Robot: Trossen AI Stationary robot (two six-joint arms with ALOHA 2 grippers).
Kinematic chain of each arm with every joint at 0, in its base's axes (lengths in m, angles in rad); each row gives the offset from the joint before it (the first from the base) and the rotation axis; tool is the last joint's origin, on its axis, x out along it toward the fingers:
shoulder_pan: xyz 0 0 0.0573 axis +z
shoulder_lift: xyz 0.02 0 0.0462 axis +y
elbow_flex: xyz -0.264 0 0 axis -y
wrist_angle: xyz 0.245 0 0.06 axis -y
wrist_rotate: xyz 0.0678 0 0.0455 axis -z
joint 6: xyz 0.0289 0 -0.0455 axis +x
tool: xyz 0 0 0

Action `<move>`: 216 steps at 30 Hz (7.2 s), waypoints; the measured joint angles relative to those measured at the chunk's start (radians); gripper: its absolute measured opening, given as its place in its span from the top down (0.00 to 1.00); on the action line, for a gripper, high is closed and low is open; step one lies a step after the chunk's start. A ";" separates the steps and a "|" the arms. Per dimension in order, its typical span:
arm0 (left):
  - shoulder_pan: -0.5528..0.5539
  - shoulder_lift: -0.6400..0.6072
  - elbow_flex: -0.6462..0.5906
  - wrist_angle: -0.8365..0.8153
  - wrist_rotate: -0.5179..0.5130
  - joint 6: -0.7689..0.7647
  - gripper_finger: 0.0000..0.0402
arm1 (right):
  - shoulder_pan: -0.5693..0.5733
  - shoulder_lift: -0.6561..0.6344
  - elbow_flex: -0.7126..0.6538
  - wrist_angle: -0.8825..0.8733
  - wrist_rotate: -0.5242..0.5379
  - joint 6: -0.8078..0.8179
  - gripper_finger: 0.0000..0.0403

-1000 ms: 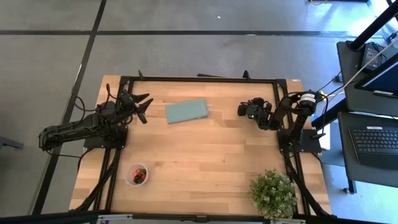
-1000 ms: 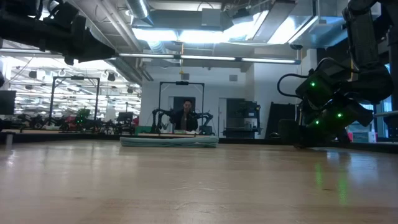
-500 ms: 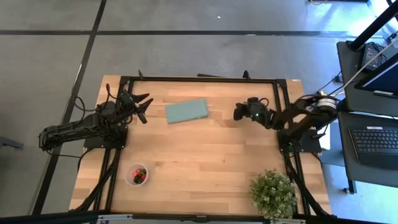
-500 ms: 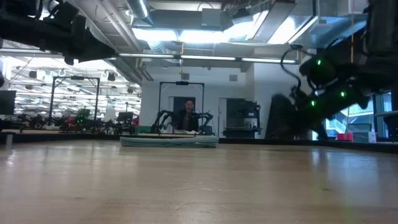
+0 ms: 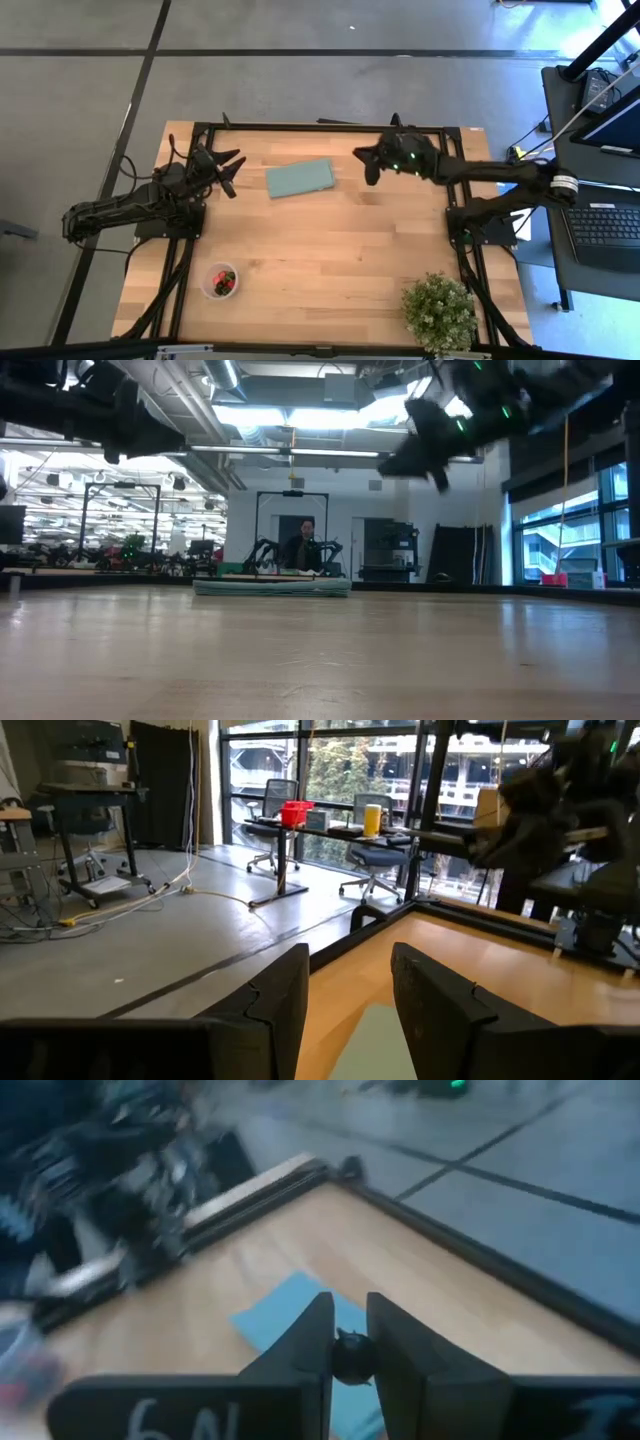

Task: Pick and placing Produce into tupperware
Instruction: Put the blueberry into the transparent container

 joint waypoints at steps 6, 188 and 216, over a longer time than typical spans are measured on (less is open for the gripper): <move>0.000 0.000 0.000 0.048 0.011 -0.029 0.66 | 0.073 0.053 0.357 -0.355 -0.033 -0.207 0.87; -0.480 1.757 0.185 1.025 0.164 -0.226 0.39 | 0.245 -0.542 -0.294 -0.095 0.139 -0.216 0.61; -0.483 1.763 0.187 1.051 0.089 -0.215 0.64 | 0.245 -0.542 -0.294 -0.094 0.139 -0.215 0.61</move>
